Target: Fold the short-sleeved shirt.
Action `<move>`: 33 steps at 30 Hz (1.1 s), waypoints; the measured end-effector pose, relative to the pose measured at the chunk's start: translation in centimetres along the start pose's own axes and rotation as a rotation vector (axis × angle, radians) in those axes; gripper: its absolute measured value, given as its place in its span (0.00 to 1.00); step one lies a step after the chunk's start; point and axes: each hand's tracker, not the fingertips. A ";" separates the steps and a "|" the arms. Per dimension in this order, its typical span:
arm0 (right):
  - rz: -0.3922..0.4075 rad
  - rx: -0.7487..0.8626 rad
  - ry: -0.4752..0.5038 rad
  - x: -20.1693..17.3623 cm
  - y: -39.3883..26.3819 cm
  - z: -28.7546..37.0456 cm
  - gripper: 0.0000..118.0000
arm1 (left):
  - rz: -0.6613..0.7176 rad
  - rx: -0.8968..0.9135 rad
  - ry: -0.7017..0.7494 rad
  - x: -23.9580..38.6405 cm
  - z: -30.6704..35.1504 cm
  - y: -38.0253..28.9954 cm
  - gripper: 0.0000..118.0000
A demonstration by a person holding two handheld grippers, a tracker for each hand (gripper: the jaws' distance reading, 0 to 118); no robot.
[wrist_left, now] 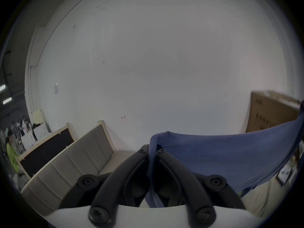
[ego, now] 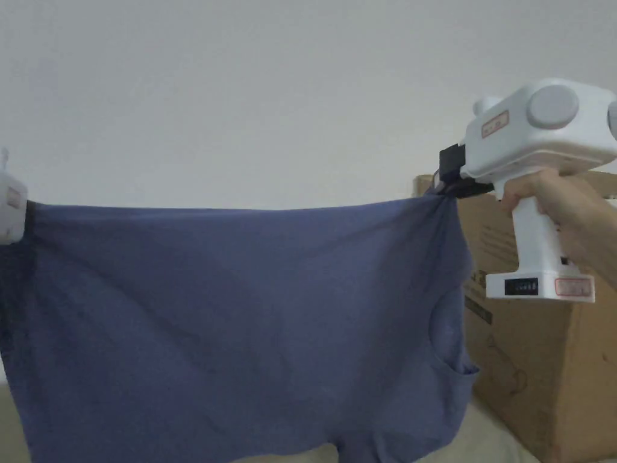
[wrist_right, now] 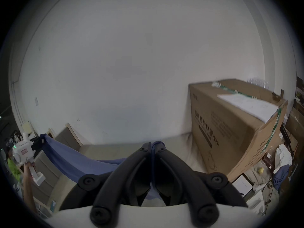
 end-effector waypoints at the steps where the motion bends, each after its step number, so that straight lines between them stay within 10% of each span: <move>1: 0.010 -0.021 -0.012 0.3 -1.4 -1.5 0.02 | -0.019 -0.019 0.014 0.8 -1.3 -1.5 0.02; 17: -0.012 -0.528 -0.091 7.2 -31.1 -21.5 0.02 | -0.053 -0.603 -0.035 9.4 -15.0 -33.2 0.03; 33: -0.102 -0.464 0.002 7.0 -35.7 -2.7 0.02 | -0.002 -0.539 -0.085 2.6 2.8 -34.3 0.03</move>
